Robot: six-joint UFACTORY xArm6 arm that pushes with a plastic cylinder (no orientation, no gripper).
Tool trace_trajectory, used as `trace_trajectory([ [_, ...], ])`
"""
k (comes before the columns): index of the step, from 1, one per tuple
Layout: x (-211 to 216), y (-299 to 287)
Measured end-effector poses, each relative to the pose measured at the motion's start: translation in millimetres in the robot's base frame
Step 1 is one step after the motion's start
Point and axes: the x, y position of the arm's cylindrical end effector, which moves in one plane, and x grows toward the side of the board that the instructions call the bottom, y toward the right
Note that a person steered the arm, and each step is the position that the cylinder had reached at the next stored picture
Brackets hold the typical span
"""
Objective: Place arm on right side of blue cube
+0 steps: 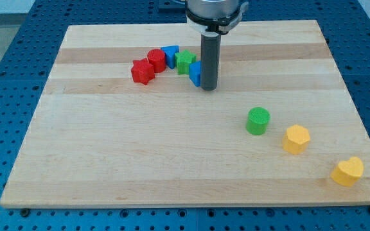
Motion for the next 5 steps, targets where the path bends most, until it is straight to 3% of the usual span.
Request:
trace_trajectory([
  [5, -3, 88],
])
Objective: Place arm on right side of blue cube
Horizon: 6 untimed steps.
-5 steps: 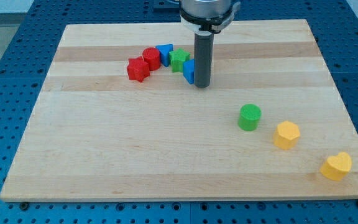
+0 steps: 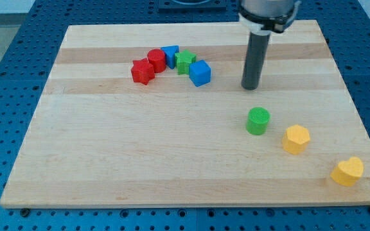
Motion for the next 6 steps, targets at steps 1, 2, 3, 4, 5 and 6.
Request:
trace_trajectory([
  [1, -16, 8],
  [2, -32, -1],
  [3, -35, -25],
  [4, -35, -43],
  [5, -35, -61],
  [6, -35, -71],
])
